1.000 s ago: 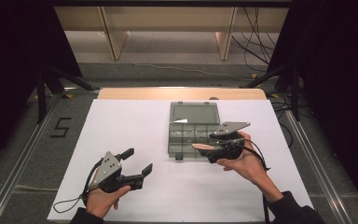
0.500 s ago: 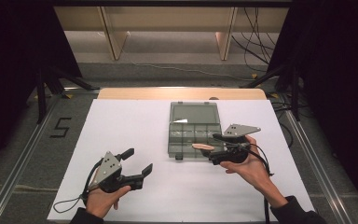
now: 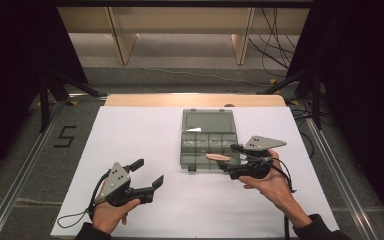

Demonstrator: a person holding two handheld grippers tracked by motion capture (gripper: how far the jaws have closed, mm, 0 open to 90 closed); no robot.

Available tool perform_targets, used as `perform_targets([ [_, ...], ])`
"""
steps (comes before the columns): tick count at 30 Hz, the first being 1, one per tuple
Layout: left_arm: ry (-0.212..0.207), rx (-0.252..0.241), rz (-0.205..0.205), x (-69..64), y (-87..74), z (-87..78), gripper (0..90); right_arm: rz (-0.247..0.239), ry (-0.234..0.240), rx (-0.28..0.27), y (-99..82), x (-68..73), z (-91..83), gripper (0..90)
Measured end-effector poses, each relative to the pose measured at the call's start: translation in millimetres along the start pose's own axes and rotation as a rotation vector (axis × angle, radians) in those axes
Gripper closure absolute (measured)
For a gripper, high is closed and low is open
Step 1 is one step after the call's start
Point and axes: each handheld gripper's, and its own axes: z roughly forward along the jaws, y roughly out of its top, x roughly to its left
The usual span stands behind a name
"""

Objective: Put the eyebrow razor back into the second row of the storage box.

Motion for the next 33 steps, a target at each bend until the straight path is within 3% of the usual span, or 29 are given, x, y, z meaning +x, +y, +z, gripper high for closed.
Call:
perform_targets([
  [16,0.010,0.004,0.007,0.0,1.0,-1.7,16.0,0.019,0.001,-0.087,-15.7,5.5,-10.0,23.2],
  [25,0.010,0.002,0.012,0.8,1.3,-2.0,16.0,0.034,0.017,-0.102,-24.7,8.0,-17.5,21.4],
  [33,0.010,0.001,0.010,0.8,1.3,-2.2,16.0,0.044,0.001,-0.142,-32.0,13.9,-24.7,20.8],
])
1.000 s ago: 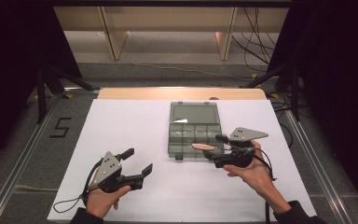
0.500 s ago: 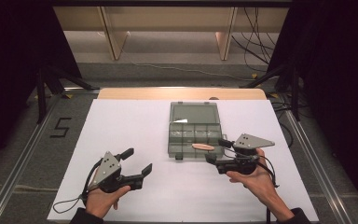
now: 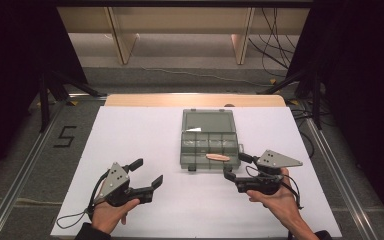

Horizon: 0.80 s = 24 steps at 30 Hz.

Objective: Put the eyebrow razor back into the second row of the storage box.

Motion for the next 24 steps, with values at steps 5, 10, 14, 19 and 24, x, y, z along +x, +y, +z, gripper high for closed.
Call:
perform_targets([
  [5,0.000,0.001,0.001,0.0,0.1,-0.1,16.0,0.001,0.002,0.000,-2.5,2.2,-3.2,20.5],
  [10,0.001,0.001,-0.001,-0.1,0.0,-0.1,16.0,0.004,-0.011,-0.020,-6.5,4.1,-4.3,19.3],
  [14,0.001,0.001,0.000,-0.1,-0.1,0.0,16.0,0.000,-0.018,-0.015,-9.3,5.9,-5.8,18.6],
  [19,0.001,0.002,0.001,0.1,-0.1,-0.1,16.0,0.002,-0.013,-0.016,-10.7,8.3,-8.3,18.4],
  [24,0.001,0.002,0.001,0.0,-0.1,0.0,16.0,0.006,-0.017,-0.020,-13.3,9.3,-10.4,18.4],
])
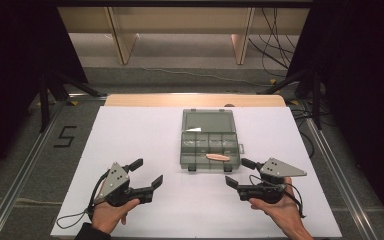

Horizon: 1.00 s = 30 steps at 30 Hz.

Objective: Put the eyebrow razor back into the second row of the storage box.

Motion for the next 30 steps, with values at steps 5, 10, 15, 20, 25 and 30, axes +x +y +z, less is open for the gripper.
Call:
perform_targets([
  [5,0.000,0.000,0.000,0.0,0.0,-0.1,16.0,0.003,0.000,0.002,-4.3,0.5,0.1,18.4],
  [10,0.000,0.001,0.000,-0.2,0.1,-0.4,16.0,0.002,-0.002,-0.004,-8.0,0.5,1.2,18.4],
  [15,-0.009,-0.012,-0.008,-0.4,-0.4,0.4,16.0,0.002,-0.011,0.008,-8.8,1.3,-1.9,18.3],
  [20,0.000,0.001,-0.008,-1.0,-0.2,-0.5,16.0,0.011,-0.009,0.011,-9.8,3.0,-4.6,18.1],
  [25,0.000,0.002,-0.001,-0.6,-0.1,-0.5,16.0,0.014,-0.012,0.010,-11.4,2.6,-6.3,17.9],
  [30,0.000,0.002,-0.001,-0.5,-0.1,-0.4,16.0,0.011,-0.016,-0.002,-12.0,2.7,-7.5,17.9],
])
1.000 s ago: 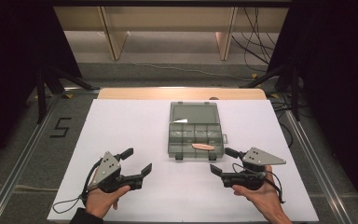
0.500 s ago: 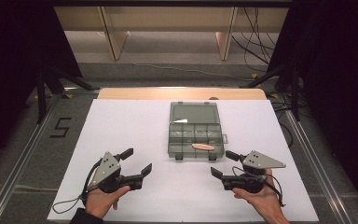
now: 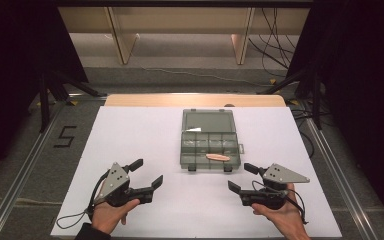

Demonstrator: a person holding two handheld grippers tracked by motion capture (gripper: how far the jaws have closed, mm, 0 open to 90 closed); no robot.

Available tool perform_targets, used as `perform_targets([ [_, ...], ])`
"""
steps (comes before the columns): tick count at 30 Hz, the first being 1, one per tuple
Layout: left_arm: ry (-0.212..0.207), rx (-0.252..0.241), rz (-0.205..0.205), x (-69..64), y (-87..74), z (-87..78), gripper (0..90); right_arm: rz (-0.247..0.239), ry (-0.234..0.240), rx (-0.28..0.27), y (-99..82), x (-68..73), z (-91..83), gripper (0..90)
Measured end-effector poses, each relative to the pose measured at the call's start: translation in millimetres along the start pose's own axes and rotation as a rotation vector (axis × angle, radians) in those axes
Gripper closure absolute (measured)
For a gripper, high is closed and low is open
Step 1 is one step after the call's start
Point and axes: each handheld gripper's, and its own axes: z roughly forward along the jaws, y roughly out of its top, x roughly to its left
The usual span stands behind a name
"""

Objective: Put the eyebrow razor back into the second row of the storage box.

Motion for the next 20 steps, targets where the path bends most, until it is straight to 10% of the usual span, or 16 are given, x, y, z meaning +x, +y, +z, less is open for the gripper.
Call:
perform_targets([
  [20,-0.001,0.000,0.002,0.2,0.1,0.5,16.0,-0.009,-0.004,0.003,-0.2,-0.2,-0.4,17.9],
])
